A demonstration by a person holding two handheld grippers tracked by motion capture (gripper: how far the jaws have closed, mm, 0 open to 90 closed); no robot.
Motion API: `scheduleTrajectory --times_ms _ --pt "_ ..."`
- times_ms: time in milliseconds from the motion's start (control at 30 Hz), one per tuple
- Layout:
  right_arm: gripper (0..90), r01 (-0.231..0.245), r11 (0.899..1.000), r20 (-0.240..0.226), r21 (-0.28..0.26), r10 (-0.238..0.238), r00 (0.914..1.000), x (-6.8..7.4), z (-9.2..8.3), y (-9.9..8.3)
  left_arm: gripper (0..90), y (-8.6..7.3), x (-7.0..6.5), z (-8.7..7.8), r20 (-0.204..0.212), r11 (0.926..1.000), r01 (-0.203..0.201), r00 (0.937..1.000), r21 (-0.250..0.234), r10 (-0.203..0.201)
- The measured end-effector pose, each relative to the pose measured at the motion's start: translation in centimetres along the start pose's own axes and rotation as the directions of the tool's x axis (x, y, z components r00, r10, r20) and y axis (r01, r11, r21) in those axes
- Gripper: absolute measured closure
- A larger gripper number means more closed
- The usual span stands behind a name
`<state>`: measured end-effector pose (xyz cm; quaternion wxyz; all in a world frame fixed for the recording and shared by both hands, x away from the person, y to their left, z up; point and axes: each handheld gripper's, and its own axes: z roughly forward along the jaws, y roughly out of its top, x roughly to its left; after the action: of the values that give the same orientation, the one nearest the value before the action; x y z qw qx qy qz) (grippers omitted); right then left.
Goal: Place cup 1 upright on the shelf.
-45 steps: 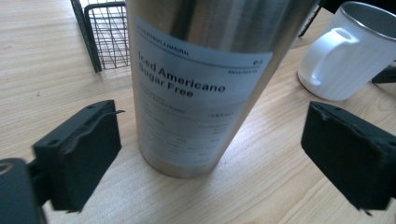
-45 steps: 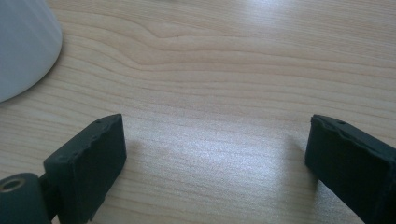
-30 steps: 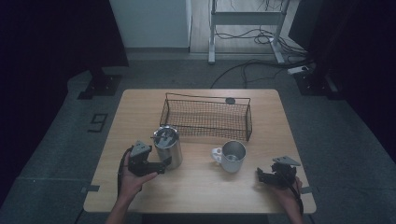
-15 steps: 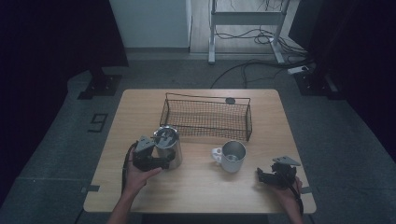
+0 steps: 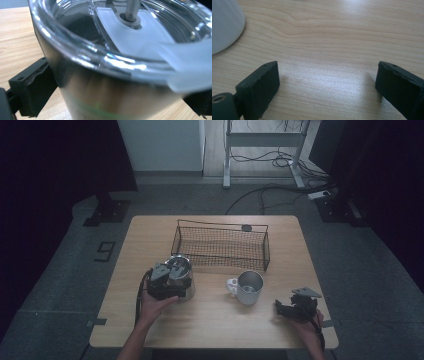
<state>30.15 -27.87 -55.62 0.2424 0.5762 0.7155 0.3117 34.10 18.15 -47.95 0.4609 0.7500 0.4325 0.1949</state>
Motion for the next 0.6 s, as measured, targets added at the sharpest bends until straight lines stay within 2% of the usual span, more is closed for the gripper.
scheduleTrajectory --times_ms 200,333,600 --pt "5.1 0.0 1.0 0.0 0.0 0.0 1.0 0.0 0.0 0.0 0.0 -0.03 -0.09 0.66 -0.014 0.9998 0.002 0.9999 -0.018 -0.002" --pt "5.1 0.0 1.0 0.0 0.0 0.0 1.0 0.0 0.0 0.0 2.2 -0.11 -0.4 0.91 -0.044 0.9993 -0.033 0.9985 -0.017 0.032" --pt "5.1 0.0 1.0 0.0 0.0 0.0 1.0 0.0 0.0 0.0 3.2 -0.1 -0.29 0.88 -0.041 0.9985 -0.052 0.9978 -0.019 0.051"
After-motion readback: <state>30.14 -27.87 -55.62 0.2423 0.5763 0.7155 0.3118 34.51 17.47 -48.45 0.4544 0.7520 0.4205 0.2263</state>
